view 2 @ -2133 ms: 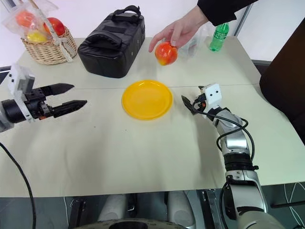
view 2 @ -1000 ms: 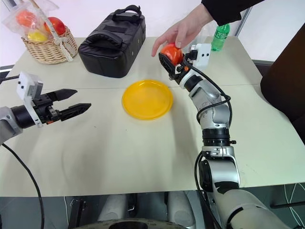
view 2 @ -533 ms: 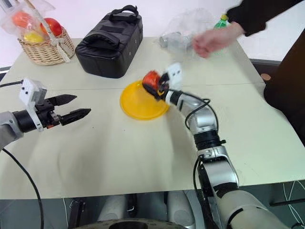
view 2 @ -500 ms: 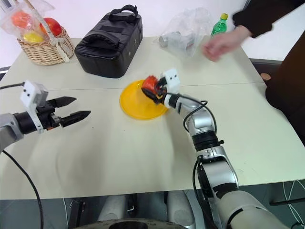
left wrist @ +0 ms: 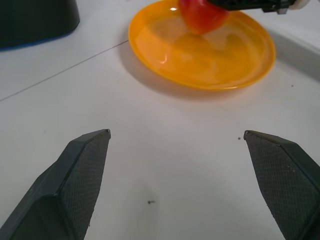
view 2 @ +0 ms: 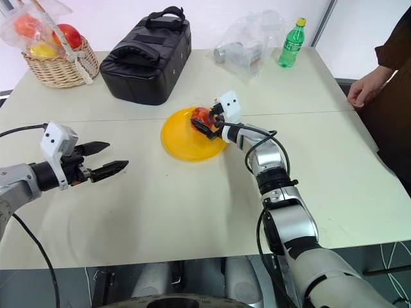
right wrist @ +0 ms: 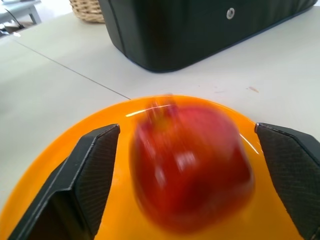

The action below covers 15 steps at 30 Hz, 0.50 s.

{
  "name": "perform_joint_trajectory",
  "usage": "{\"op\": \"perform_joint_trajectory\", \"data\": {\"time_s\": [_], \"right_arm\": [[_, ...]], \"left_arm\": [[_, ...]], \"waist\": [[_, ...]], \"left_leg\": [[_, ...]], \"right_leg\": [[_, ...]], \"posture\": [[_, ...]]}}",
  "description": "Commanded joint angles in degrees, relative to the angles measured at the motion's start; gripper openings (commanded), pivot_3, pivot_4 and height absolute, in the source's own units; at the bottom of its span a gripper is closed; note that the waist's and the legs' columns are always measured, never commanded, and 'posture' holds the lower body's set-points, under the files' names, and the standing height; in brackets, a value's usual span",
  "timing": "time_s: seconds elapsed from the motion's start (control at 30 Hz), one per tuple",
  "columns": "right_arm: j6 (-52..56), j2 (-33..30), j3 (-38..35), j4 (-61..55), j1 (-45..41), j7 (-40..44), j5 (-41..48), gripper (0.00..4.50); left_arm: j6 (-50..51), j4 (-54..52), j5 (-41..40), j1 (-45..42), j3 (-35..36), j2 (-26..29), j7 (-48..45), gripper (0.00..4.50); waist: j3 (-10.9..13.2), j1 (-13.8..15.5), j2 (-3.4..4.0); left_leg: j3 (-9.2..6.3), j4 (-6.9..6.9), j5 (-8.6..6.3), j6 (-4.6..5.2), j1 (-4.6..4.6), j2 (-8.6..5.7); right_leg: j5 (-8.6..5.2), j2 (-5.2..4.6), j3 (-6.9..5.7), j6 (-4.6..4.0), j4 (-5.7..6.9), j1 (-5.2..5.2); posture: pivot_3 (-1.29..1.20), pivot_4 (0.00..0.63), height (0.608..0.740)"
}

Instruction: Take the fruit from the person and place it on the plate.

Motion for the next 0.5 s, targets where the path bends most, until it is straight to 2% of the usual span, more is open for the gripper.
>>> {"op": "perform_joint_trajectory", "data": {"time_s": [0.03, 0.13, 0.23, 0.33, 0.5], "right_arm": [[1.06, -0.64, -1.96, -6.69, -0.73, 0.24, 1.52, 4.48], [4.61, -2.41, -4.63, -13.32, -0.59, -0.23, 3.91, 4.48], [7.63, -4.86, -8.34, -19.27, 0.82, -0.37, 7.17, 4.48], [6.14, -6.79, -9.34, -19.53, 4.91, -0.25, 6.58, 4.48], [4.19, -9.61, -10.28, -21.61, 11.25, -1.93, 4.79, 4.48]], "left_arm": [[-0.16, -0.9, -0.63, -1.15, 1.25, -0.32, 0.6, 4.5], [-0.4, -0.2, -1.42, -1.91, 2.75, -1.15, 1.26, 4.5], [-1.31, 1.29, -3.14, -4.66, 4.76, -4.68, 3.86, 4.5], [-3.32, 2.4, -2.26, -7.73, 4.2, -9.98, 8.44, 4.5], [-6.43, 2.8, 0.01, -7.73, 3.04, -16.08, 13.04, 4.5]], "waist": [[0.0, 0.01, 0.0], [0.0, 0.13, 0.0], [0.0, 0.47, 0.0], [-0.09, 0.68, -0.14], [-0.08, 0.4, -0.13]], "left_leg": [[0.0, 0.0, 0.0, 0.0, 0.0, 0.0], [-0.01, 0.0, 0.0, 0.0, 0.0, 0.0], [-0.01, 0.01, 0.0, 0.0, -0.01, -0.01], [-0.03, 0.04, 0.0, 0.0, 0.01, -0.03], [-0.02, 0.02, 0.0, 0.0, 0.06, -0.04]], "right_leg": [[0.0, 0.0, 0.0, 0.0, 0.0, 0.0], [0.0, -0.02, 0.0, 0.0, 0.0, 0.0], [0.0, -0.06, -0.02, 0.0, 0.0, 0.01], [0.0, -0.06, -0.05, 0.01, -0.02, 0.08], [0.0, -0.05, -0.03, 0.01, -0.02, 0.12]], "posture": [[0.0, 0.15, 0.74], [0.0, 0.15, 0.74], [0.0, 0.15, 0.74], [0.0, 0.15, 0.74], [0.0, 0.15, 0.74]]}}
